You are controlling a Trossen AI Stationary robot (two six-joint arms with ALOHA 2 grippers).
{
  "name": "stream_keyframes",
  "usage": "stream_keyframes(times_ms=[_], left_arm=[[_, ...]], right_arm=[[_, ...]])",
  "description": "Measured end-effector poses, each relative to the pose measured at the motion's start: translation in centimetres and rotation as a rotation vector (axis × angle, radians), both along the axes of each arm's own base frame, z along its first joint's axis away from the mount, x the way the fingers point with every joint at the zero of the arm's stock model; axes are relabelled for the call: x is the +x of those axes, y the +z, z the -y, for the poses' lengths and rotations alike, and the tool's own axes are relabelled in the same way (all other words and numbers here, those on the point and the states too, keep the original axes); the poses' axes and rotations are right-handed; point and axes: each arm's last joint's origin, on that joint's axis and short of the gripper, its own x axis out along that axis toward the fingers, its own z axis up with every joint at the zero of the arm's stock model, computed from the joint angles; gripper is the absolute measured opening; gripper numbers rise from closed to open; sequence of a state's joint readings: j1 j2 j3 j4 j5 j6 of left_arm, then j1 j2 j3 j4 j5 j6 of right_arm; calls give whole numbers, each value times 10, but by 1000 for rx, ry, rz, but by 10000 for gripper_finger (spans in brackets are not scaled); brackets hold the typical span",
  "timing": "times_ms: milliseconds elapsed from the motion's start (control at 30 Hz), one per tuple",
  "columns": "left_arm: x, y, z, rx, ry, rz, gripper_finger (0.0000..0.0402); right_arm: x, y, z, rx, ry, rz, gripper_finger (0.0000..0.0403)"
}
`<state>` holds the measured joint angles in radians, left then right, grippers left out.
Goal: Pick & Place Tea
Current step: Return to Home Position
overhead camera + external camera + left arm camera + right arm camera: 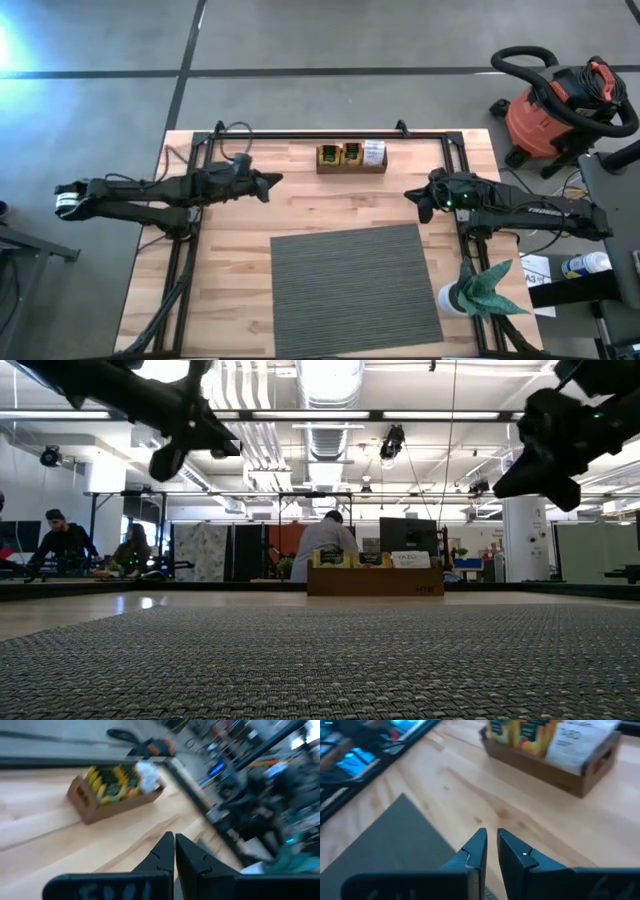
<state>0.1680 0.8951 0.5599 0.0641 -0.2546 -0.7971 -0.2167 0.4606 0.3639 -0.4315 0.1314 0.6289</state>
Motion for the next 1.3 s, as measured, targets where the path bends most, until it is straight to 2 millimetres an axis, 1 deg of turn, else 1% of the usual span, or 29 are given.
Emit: stream_keyframes(times_ms=[100, 200, 267, 367, 467, 600, 733, 867, 1033, 1233, 1300], left_arm=[[-14, 7, 2, 11, -2, 66, 11], [-31, 11, 5, 22, -2, 134, 11], [-43, 10, 7, 30, -2, 180, 11], [-55, 3, 9, 35, -2, 209, 11], [-62, -6, 11, 37, -2, 218, 11], [-67, -21, 12, 32, -3, 194, 11], [-72, -34, 12, 31, -3, 186, 11], [-77, -51, 13, 30, -4, 178, 11], [-84, -75, 15, 28, -9, 168, 11], [-87, -105, 16, 18, -11, 115, 11], [-88, -106, 16, 12, -20, 103, 11]], right_arm=[[-5, -5, -8, -6, 59, 29, 43], [-8, -14, -15, -6, 126, 37, 43], [-10, -21, -20, -4, 165, 32, 43], [-11, -33, -24, -1, 208, 8, 43], [-12, -44, -26, 2, 232, -16, 43], [-16, -52, -29, 1, 257, -12, 43], [-20, -49, -30, -4, 275, 44, 43], [-22, -46, -32, -7, 292, 93, 43], [-25, -44, -34, -9, 321, 141, 43], [-28, -42, -37, -8, 355, 178, 43], [-29, -41, -38, -7, 367, 197, 43]])
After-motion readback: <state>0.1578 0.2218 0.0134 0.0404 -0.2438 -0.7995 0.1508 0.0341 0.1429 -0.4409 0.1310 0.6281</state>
